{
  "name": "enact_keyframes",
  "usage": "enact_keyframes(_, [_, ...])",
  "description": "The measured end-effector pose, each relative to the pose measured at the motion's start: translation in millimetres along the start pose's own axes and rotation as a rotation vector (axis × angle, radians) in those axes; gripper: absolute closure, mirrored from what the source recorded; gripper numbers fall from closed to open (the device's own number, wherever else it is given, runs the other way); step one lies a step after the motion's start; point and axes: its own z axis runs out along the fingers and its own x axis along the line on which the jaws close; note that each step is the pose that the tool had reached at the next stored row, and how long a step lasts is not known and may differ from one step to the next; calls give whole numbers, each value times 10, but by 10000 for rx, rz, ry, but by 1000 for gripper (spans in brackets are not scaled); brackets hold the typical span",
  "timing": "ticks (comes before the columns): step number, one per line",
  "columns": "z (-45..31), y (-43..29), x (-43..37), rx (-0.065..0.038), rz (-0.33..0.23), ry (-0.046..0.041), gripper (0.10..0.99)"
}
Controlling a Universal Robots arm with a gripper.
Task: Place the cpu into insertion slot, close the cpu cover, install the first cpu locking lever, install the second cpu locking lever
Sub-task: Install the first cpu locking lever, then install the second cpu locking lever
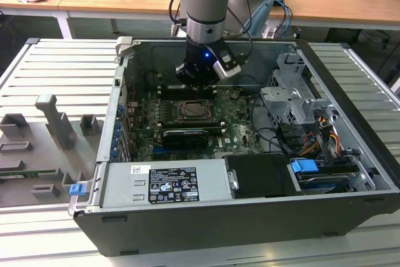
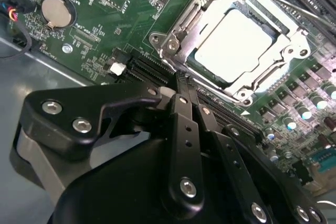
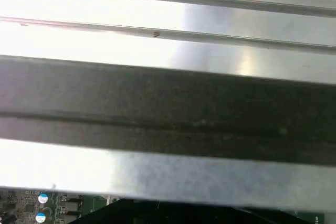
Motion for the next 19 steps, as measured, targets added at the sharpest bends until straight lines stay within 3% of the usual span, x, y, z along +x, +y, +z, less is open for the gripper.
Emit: enact_keyframes(19, [-6,-65,5,0,0,1,980])
